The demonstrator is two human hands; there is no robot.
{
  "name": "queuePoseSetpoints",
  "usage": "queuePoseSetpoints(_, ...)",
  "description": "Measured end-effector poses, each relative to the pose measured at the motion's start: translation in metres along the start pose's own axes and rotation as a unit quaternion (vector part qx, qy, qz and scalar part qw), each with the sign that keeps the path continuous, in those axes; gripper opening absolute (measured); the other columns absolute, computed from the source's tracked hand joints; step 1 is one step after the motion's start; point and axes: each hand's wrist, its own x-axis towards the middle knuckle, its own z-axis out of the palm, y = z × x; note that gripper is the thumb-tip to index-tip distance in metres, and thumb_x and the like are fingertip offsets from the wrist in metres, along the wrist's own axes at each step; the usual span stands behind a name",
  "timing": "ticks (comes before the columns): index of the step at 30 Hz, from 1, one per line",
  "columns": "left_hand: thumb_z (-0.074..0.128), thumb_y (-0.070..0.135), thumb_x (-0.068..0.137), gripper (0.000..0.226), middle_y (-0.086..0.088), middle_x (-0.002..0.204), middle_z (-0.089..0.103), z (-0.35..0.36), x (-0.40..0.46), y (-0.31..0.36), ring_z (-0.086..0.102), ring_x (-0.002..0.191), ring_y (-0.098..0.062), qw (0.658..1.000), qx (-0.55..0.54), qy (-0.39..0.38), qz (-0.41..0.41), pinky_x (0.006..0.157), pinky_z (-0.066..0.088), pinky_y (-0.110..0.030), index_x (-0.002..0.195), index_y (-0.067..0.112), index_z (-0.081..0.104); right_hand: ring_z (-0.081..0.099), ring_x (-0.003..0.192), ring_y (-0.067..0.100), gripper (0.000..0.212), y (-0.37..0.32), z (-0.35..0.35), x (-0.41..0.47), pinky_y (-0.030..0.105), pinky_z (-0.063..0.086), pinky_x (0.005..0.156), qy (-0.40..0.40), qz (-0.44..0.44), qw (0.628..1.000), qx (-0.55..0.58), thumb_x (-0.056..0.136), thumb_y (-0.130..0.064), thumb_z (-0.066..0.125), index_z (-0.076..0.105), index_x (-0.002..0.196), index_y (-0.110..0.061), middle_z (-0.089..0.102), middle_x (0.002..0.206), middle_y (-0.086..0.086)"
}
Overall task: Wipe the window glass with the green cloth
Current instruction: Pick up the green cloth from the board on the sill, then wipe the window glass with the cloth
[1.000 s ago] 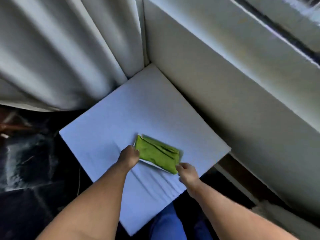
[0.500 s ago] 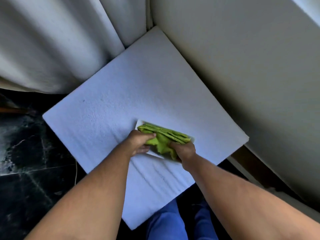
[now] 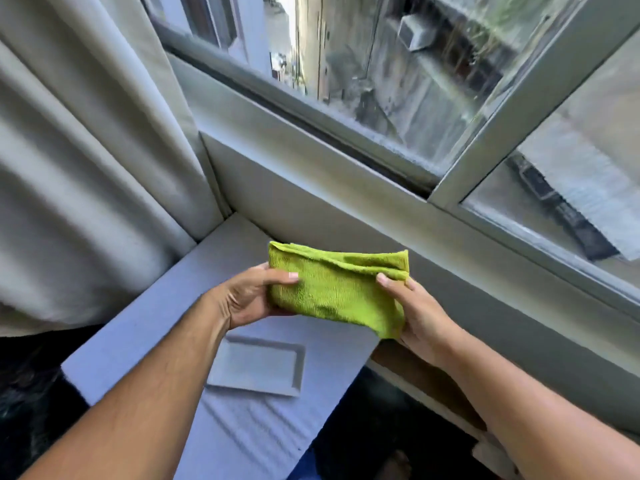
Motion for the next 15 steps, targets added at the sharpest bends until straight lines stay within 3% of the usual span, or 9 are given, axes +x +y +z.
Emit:
queuePoseSetpoints(1, 0.072, 0.028, 0.076, 0.031, -0.009, 0.112, 0.075, 0.028, -0.005, 0.020, 0.070, 0.104, -0.027, 1.000, 0.017, -0.005, 0.016, 0.099, 0.053, -0.052, 0.105, 0.019, 0.078, 0.073, 0.104, 0.018, 0.029, -0.024, -0.007, -0.021, 0.039, 0.062, 0.081, 0.024, -0.026, 0.999, -0.003, 0.083, -0.045, 0.072, 0.075, 0.108, -0.032, 0.076, 0.114, -0.001)
queuePoseSetpoints(3, 0.058, 0.043, 0.094, 0.037, -0.009, 0.096, 0.080, 0.100, -0.020, 0.065, 0.077, 0.088, -0.022, 0.995, 0.068, -0.004, 0.072, 0.082, 0.063, -0.042, 0.093, 0.014, 0.081, 0.076, 0.092, 0.017, 0.026, -0.077, -0.025, -0.077, 0.037, 0.063, 0.072, 0.087, -0.099, 0.991, -0.024, 0.075, -0.050, 0.069, 0.079, 0.093, -0.033, 0.079, 0.101, 0.000)
queuePoseSetpoints(4, 0.054, 0.042, 0.097, 0.042, -0.010, 0.089, 0.081, 0.141, -0.031, 0.087, 0.078, 0.080, -0.022, 0.989, 0.098, 0.005, 0.107, 0.073, 0.065, -0.040, 0.092, 0.009, 0.079, 0.076, 0.086, 0.017, 0.026, -0.103, -0.037, -0.108, 0.036, 0.063, 0.072, 0.115, -0.146, 0.982, -0.038, 0.074, -0.048, 0.068, 0.080, 0.089, -0.030, 0.080, 0.095, 0.002)
queuePoseSetpoints(6, 0.057, 0.041, 0.097, 0.042, -0.014, 0.087, 0.080, 0.217, -0.054, 0.126, 0.078, 0.076, -0.024, 0.971, 0.148, -0.001, 0.188, 0.070, 0.066, -0.041, 0.098, 0.003, 0.073, 0.071, 0.078, 0.019, 0.021, -0.150, -0.060, -0.164, 0.036, 0.061, 0.071, 0.158, -0.242, 0.955, -0.057, 0.074, -0.039, 0.070, 0.079, 0.083, -0.022, 0.077, 0.086, 0.005)
queuePoseSetpoints(9, 0.060, 0.038, 0.096, 0.034, -0.014, 0.088, 0.080, 0.347, -0.105, 0.181, 0.078, 0.075, -0.026, 0.936, 0.184, -0.080, 0.288, 0.065, 0.066, -0.040, 0.094, 0.006, 0.073, 0.069, 0.070, 0.020, 0.017, -0.229, -0.101, -0.267, 0.034, 0.061, 0.060, 0.213, -0.375, 0.900, -0.053, 0.071, -0.030, 0.075, 0.076, 0.085, -0.020, 0.075, 0.078, 0.005)
queuePoseSetpoints(12, 0.055, 0.025, 0.099, 0.022, -0.006, 0.078, 0.078, 0.467, -0.155, 0.234, 0.074, 0.062, -0.016, 0.880, 0.230, -0.180, 0.374, 0.058, 0.065, -0.033, 0.096, 0.008, 0.069, 0.066, 0.075, 0.020, 0.030, -0.310, -0.143, -0.359, 0.035, 0.058, 0.065, 0.306, -0.496, 0.806, -0.103, 0.070, -0.026, 0.080, 0.072, 0.094, -0.011, 0.074, 0.082, 0.004)
queuePoseSetpoints(15, 0.059, 0.021, 0.096, 0.015, -0.001, 0.076, 0.077, 0.569, -0.209, 0.276, 0.074, 0.063, -0.011, 0.811, 0.284, -0.225, 0.459, 0.053, 0.063, -0.031, 0.099, 0.009, 0.067, 0.063, 0.075, 0.019, 0.018, -0.380, -0.179, -0.444, 0.033, 0.055, 0.064, 0.420, -0.593, 0.667, -0.166, 0.076, -0.018, 0.083, 0.069, 0.088, -0.015, 0.072, 0.082, 0.005)
